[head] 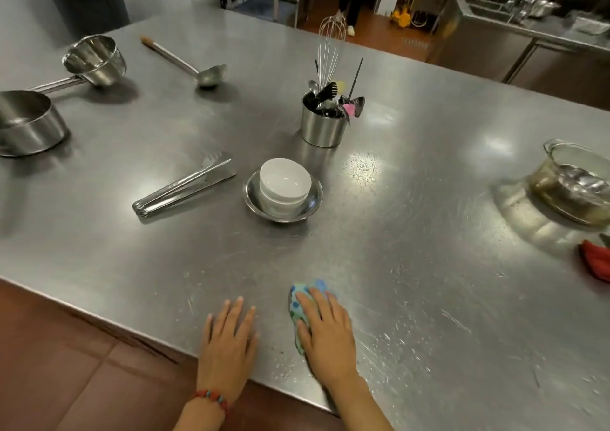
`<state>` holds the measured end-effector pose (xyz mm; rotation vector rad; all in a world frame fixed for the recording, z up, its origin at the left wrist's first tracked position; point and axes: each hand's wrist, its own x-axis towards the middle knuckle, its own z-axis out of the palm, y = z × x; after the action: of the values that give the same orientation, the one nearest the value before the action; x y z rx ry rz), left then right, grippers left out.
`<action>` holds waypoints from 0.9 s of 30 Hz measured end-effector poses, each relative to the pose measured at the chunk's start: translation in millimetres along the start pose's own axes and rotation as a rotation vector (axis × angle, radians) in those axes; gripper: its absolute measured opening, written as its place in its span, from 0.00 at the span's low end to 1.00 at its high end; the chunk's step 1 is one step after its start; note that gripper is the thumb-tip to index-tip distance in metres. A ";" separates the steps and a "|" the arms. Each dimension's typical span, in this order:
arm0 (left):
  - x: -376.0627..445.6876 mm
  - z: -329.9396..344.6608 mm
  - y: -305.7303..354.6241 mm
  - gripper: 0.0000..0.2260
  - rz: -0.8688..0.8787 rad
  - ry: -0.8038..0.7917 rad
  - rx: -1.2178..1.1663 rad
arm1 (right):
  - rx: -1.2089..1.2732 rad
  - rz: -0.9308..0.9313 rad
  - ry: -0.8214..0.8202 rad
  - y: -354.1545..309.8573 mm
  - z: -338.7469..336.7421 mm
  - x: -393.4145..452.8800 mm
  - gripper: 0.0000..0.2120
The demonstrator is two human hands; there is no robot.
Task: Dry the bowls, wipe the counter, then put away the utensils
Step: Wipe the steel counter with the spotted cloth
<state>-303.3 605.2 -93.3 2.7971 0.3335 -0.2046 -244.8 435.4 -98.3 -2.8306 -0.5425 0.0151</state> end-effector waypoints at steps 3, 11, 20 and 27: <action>-6.1 0.3 6.2 0.34 0.023 0.016 0.009 | 0.107 0.185 -0.017 12.3 1.0 -8.7 0.22; -21.6 13.5 25.9 0.33 0.082 -0.050 0.031 | 0.004 0.034 0.042 3.9 -3.5 -51.9 0.20; -31.3 16.6 37.4 0.33 0.097 -0.075 0.022 | -0.009 0.446 0.163 92.4 -24.5 -113.5 0.20; -33.9 15.3 71.2 0.21 0.147 -0.025 0.016 | -0.035 0.202 0.107 52.3 -24.1 -125.6 0.20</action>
<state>-319.7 527.6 -80.9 2.8172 0.1195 -0.2083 -341.2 336.6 -93.1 -2.8876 -0.2345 -0.1074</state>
